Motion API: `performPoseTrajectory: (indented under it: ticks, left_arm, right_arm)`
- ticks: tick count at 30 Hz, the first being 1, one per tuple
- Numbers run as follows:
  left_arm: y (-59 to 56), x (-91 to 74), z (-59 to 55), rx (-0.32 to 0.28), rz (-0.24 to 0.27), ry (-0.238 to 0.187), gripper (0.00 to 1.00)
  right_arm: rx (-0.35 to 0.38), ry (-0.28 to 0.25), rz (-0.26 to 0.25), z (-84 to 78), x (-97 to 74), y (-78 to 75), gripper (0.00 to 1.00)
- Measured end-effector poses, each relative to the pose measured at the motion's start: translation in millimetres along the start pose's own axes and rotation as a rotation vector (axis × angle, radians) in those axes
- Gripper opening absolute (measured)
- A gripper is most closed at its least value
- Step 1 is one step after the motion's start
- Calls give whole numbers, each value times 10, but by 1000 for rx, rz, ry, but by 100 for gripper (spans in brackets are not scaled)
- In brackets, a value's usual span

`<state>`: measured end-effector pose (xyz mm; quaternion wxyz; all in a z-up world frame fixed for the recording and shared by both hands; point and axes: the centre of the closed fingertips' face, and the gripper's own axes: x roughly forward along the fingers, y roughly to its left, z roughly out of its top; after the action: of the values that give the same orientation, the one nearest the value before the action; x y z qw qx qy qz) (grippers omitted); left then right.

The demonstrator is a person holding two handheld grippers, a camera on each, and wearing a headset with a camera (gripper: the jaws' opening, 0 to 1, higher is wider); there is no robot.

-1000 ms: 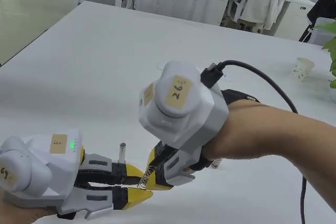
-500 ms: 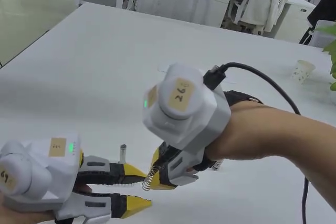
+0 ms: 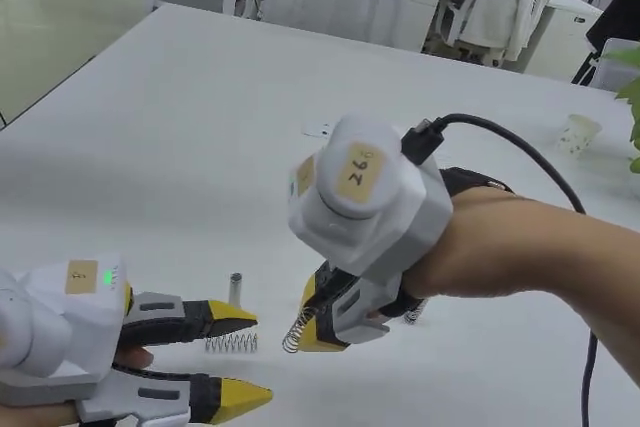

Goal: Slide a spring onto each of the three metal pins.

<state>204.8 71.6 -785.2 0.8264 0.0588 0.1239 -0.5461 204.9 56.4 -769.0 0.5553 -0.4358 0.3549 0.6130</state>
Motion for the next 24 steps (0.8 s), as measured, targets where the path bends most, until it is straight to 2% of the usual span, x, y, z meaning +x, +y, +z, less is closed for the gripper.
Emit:
performPoseTrajectory:
  ticks: [11, 24]
  left_arm:
    - [69, -123, -43, -33, 50, -7, 39]
    - [158, -241, -82, -51, 98, -10, 43]
  right_arm:
    - [23, -1, -11, -58, -51, -73, 9]
    - [60, 15, -46, -216, -166, -242, 9]
